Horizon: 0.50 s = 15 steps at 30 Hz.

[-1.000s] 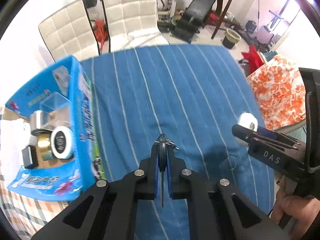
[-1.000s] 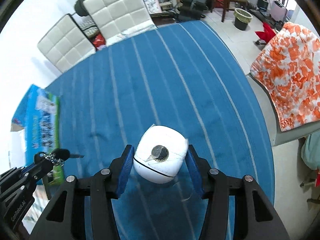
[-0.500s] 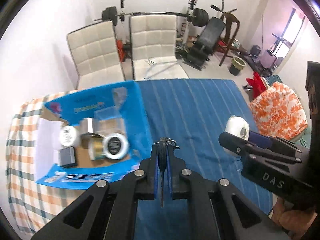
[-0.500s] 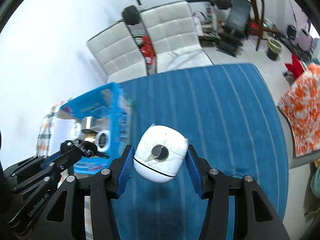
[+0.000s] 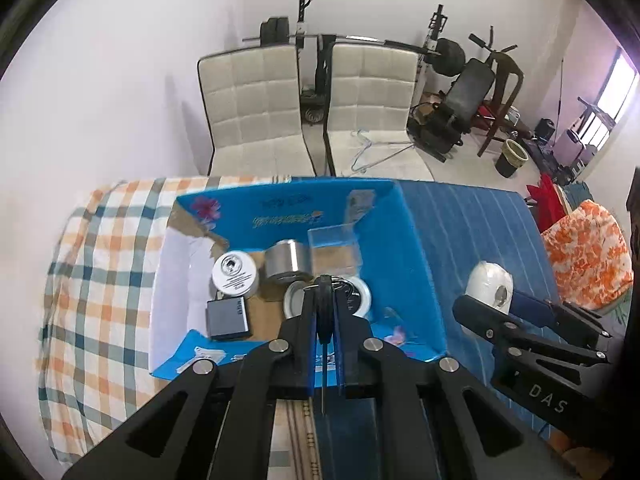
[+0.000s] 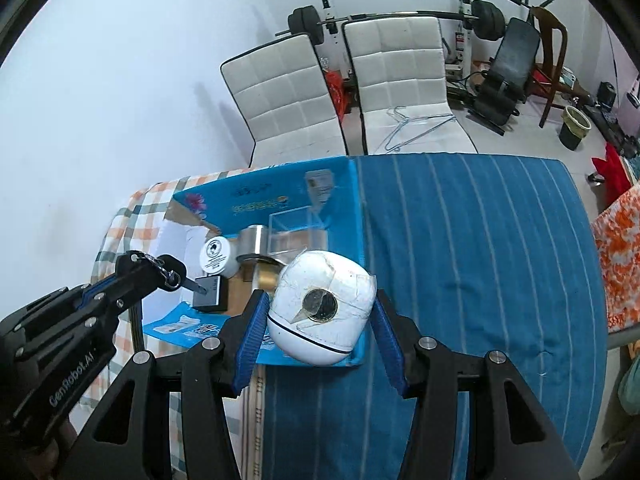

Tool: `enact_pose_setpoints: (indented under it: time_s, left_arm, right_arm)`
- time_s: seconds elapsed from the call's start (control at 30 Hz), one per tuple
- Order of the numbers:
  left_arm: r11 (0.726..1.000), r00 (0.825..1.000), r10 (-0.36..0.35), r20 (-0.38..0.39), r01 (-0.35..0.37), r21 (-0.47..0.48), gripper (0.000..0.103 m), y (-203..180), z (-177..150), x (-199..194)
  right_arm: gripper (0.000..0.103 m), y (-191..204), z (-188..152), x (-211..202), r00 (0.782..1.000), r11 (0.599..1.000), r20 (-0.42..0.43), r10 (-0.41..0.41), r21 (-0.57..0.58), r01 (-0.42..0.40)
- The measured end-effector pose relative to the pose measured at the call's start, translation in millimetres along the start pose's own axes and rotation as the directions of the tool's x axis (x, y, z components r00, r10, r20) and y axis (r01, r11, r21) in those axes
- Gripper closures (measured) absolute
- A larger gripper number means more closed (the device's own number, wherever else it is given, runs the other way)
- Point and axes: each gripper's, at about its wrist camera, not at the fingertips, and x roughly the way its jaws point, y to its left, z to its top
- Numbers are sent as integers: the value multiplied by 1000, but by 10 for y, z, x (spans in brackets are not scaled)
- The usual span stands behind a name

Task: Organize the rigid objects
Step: 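Carry the key and white device over the blue box with both grippers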

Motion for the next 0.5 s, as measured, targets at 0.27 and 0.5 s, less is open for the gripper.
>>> enact_pose_setpoints:
  time_s: [0.27, 0.5]
  left_arm:
    - [990, 969, -125, -213, 110, -84, 98, 492, -104, 798]
    - [976, 916, -207, -342, 173, -130, 98, 622, -240, 1389]
  right_arm:
    - [49, 45, 34, 678, 993, 999, -116, 15, 49, -9]
    - [49, 44, -34, 1405, 971, 995, -240, 11, 96, 13]
